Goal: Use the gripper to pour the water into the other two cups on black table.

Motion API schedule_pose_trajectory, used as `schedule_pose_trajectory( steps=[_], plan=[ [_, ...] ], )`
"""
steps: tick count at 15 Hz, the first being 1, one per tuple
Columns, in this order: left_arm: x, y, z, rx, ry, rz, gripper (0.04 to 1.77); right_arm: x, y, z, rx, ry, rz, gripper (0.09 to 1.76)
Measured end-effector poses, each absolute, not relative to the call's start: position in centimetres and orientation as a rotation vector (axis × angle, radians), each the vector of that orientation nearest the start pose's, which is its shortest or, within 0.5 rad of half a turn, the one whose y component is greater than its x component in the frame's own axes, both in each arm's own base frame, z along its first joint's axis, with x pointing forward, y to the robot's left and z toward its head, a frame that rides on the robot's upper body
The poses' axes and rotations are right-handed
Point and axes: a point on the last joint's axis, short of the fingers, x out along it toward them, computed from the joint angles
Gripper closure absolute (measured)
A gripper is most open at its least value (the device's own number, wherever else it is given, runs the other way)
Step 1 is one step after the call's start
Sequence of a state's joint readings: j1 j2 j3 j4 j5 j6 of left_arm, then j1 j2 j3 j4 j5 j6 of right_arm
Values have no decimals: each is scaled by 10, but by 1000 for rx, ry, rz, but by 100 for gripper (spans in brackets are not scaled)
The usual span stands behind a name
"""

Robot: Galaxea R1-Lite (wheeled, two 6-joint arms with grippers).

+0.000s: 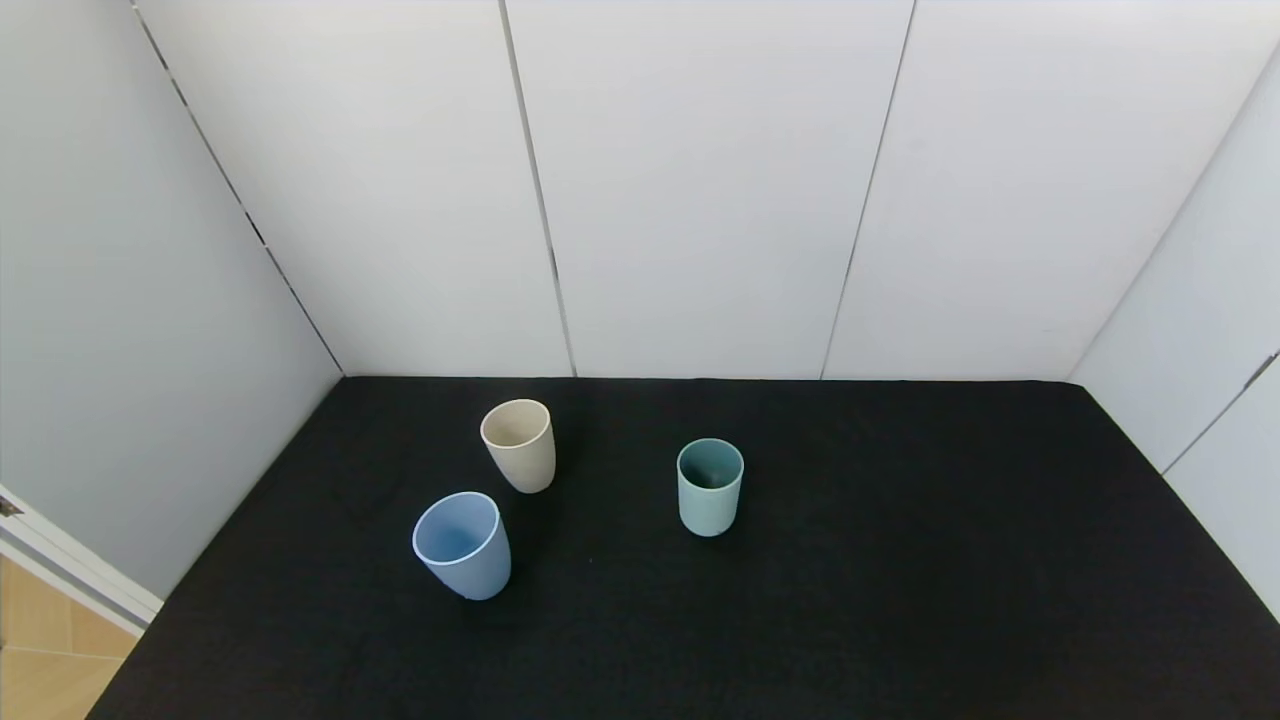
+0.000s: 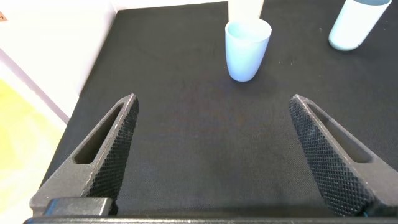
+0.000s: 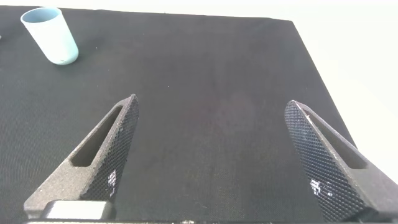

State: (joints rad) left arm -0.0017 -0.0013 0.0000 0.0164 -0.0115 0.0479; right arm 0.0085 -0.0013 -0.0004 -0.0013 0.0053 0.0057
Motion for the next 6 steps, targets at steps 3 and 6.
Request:
schedule_pose_trajectory(
  steps=[3, 6],
  plan=[
    [-23, 0, 74, 46, 15, -14, 9, -23, 0, 76, 6, -3, 14, 14],
    [-23, 0, 74, 46, 15, -14, 9, -23, 0, 75, -8, -1, 22, 14]
  ],
)
